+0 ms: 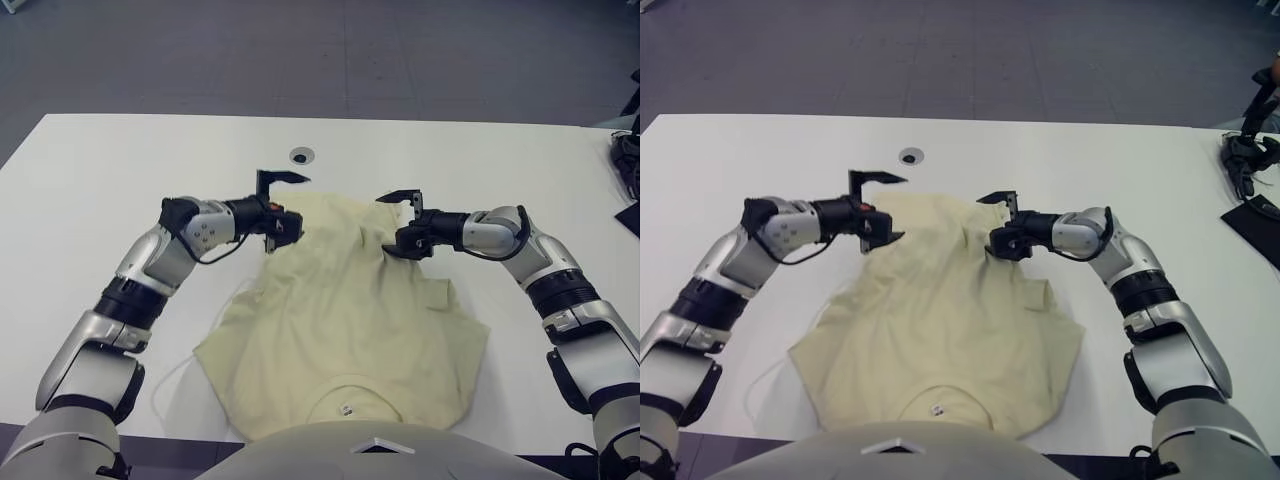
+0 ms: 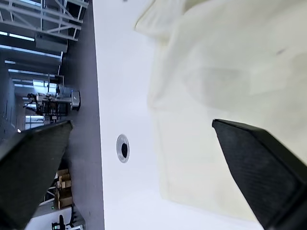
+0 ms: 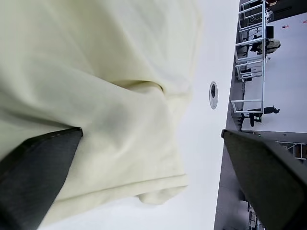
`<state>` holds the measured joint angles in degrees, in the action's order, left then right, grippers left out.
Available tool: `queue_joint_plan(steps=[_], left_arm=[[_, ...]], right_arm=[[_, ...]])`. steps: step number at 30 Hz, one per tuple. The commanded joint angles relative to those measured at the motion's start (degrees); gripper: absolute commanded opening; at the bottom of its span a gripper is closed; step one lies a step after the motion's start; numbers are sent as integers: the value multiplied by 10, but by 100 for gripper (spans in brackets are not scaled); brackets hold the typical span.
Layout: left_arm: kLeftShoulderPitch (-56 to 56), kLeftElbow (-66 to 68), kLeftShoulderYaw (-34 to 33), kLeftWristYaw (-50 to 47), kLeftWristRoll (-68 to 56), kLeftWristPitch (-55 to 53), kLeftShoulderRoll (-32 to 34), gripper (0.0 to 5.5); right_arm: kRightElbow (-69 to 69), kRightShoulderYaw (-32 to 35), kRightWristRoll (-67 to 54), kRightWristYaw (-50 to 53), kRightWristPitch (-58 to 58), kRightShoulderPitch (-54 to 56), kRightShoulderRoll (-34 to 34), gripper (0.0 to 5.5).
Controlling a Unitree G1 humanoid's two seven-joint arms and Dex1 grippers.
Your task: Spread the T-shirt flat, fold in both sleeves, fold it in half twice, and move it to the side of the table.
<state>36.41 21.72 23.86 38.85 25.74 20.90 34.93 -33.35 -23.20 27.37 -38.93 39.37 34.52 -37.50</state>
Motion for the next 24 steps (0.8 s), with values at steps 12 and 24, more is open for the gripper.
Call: queue_joint_plan(steps=[12, 24], left_arm=[[101, 396, 89, -159, 106, 76, -123, 539], [47, 327, 85, -137, 81, 128, -73, 539]], right_arm=[[107, -11, -46, -85, -48, -102, -55, 540], [382, 6, -255, -244, -185, -253, -148, 540]])
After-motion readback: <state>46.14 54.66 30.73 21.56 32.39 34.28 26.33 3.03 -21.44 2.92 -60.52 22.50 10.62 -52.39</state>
